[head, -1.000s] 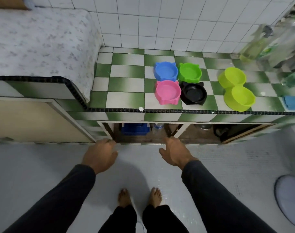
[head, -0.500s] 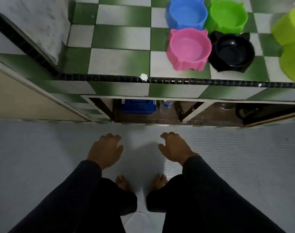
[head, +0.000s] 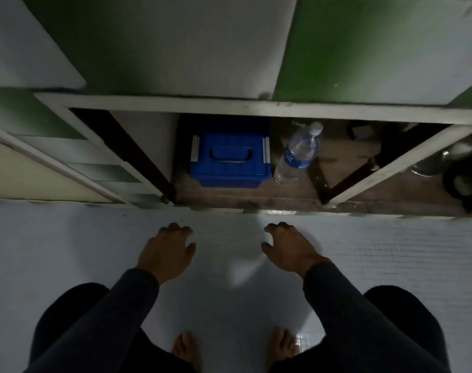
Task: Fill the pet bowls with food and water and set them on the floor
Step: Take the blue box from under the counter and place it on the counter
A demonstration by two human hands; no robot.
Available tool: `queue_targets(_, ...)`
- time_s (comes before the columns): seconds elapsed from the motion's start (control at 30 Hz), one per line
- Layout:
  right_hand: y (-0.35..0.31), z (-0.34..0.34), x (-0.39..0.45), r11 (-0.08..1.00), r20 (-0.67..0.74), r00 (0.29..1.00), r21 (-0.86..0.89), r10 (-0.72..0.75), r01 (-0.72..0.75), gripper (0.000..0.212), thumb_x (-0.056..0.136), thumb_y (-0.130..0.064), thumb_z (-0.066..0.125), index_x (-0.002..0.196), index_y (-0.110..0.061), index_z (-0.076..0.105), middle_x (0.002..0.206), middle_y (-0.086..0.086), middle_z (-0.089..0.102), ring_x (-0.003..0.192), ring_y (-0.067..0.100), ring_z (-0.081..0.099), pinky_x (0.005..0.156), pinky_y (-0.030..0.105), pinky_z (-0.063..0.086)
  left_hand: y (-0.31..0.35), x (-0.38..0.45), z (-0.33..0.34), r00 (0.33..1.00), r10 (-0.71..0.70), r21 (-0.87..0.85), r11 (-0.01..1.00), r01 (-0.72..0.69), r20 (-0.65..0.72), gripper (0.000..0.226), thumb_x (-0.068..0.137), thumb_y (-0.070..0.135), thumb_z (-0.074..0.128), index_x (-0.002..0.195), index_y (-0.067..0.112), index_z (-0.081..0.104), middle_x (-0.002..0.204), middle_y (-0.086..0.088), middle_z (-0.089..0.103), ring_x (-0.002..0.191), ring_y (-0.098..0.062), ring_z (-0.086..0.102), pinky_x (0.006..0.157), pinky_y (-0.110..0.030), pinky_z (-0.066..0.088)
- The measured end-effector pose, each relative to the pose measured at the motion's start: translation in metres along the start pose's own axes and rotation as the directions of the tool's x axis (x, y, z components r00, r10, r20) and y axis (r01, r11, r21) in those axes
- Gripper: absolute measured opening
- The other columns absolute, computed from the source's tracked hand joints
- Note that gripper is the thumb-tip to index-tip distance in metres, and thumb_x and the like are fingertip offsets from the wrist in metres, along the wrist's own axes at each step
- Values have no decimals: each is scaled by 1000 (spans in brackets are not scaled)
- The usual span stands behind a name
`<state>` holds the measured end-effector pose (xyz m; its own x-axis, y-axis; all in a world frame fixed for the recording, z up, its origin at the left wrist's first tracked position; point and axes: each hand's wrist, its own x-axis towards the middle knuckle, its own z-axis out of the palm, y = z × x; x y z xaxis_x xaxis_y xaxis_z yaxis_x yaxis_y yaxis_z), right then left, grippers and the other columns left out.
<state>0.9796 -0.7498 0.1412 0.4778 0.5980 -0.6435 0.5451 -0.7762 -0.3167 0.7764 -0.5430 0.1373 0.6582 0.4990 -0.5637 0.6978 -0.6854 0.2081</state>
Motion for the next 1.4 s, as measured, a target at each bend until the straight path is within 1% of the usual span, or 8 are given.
queue_targets(0.23,12,22,78,996,-142,989,67,-44,53,58,97,-41,61,149,-22,47,146,9,53,133,26,50,112,36,40,-29,75,34,990,53,-118,991,-68,-128,48,104,35,54,148,18,53,146,-9,53,130,-28,52,110,-45,45)
queue_targets(0.4,16,9,118,989,-286,956,111,-64,99,52,96,-43,61,142,-19,53,132,12,63,119,33,60,101,44,49,-34,114,27,946,129,-203,959,-195,-298,41,101,29,63,140,16,63,141,-7,59,127,-24,56,107,-29,41)
queue_targets(0.53,16,-6,144,988,-358,930,89,-87,127,58,98,-46,58,151,-30,40,148,7,46,128,26,50,105,29,36,-32,141,15,900,210,-209,929,-306,-383,39,100,25,66,138,13,65,136,-5,59,125,-19,55,105,-24,38)
queue_targets(0.67,17,-20,168,998,-364,930,14,-56,66,66,98,-58,49,157,-37,26,151,8,36,129,25,46,104,29,35,-32,174,5,894,171,-267,916,-299,-415,46,99,26,67,144,16,60,143,-9,49,129,-24,53,107,-16,28)
queue_targets(0.83,12,-30,193,983,-389,919,131,-69,129,69,95,-66,49,155,-42,27,154,9,29,135,31,43,114,42,39,-32,210,-4,907,129,-308,914,-266,-400,55,101,44,59,153,28,49,147,-10,44,132,-26,48,110,-27,33)
queue_targets(1.07,10,-36,233,977,-448,894,178,-30,122,68,95,-69,43,156,-47,20,151,15,31,129,36,48,108,50,47,-27,246,-3,890,104,-356,891,-281,-444,63,99,54,53,157,32,41,145,-11,52,129,-27,51,108,-39,43)
queue_targets(1.17,8,-39,246,967,-450,893,226,-4,118,71,93,-71,44,155,-50,16,153,13,28,129,38,47,107,51,47,-23,258,-3,889,76,-409,868,-282,-451,71,94,63,48,159,36,37,153,-9,46,134,-26,49,106,-32,40)
queue_targets(1.4,9,-41,267,970,-475,879,228,32,87,72,89,-79,39,153,-56,15,158,15,25,139,41,40,113,49,41,-17,282,-4,892,44,-474,835,-281,-450,81,90,70,45,162,37,27,168,-6,27,153,-27,30,123,-46,31)
